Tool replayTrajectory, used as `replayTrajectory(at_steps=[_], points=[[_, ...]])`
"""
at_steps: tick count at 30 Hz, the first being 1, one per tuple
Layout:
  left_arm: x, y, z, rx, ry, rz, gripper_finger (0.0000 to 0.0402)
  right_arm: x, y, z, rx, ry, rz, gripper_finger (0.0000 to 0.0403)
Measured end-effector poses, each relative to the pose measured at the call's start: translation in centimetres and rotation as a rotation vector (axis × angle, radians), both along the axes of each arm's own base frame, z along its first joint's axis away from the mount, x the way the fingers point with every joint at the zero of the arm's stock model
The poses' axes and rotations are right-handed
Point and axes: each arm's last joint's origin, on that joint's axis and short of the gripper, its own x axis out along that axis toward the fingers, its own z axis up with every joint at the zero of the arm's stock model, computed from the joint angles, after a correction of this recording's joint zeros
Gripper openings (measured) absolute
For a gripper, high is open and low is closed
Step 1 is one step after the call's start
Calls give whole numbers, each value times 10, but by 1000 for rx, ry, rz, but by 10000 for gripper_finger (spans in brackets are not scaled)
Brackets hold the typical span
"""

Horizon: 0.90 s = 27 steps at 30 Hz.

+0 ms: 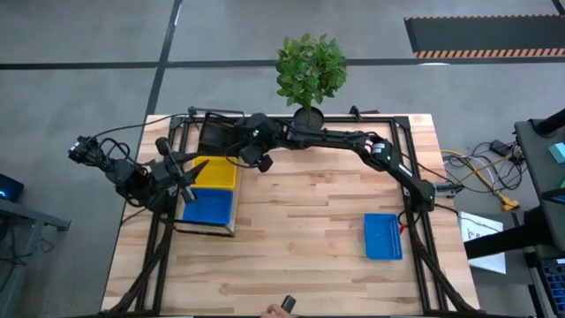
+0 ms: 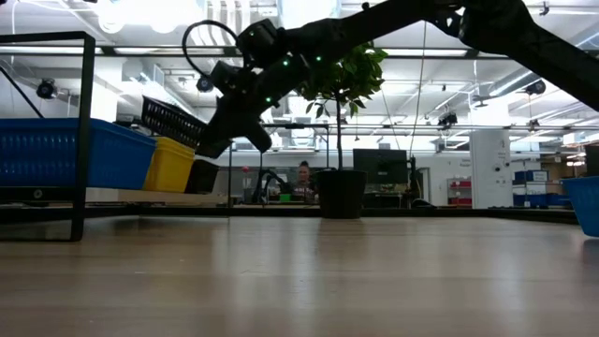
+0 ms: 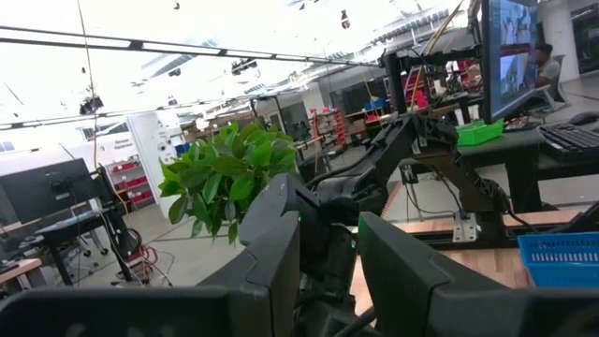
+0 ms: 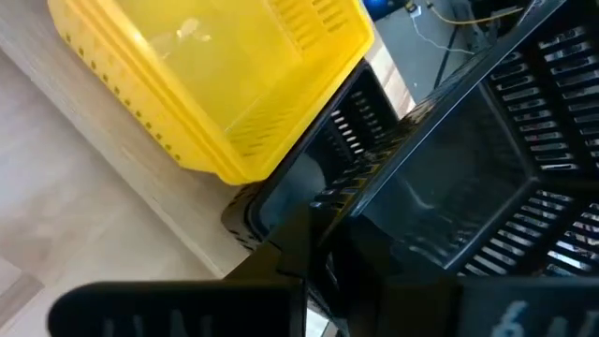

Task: Stack baskets on shelf by color
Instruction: Stack the black basket on top of the black basket on the shelf

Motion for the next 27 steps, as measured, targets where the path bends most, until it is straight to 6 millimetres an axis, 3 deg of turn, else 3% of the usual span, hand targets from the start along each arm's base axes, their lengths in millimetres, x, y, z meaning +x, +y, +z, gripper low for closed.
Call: replayTrajectory(at_steps=[11, 20, 27], points=[[0, 0, 0, 0, 0, 1, 97, -2, -1, -8, 7, 24, -4, 24], [0, 0, 0, 0, 1, 1, 97, -2, -1, -8, 7, 24, -4, 65], [0, 0, 0, 0, 1, 1, 97, -2, -1, -8, 11, 23, -6, 69]])
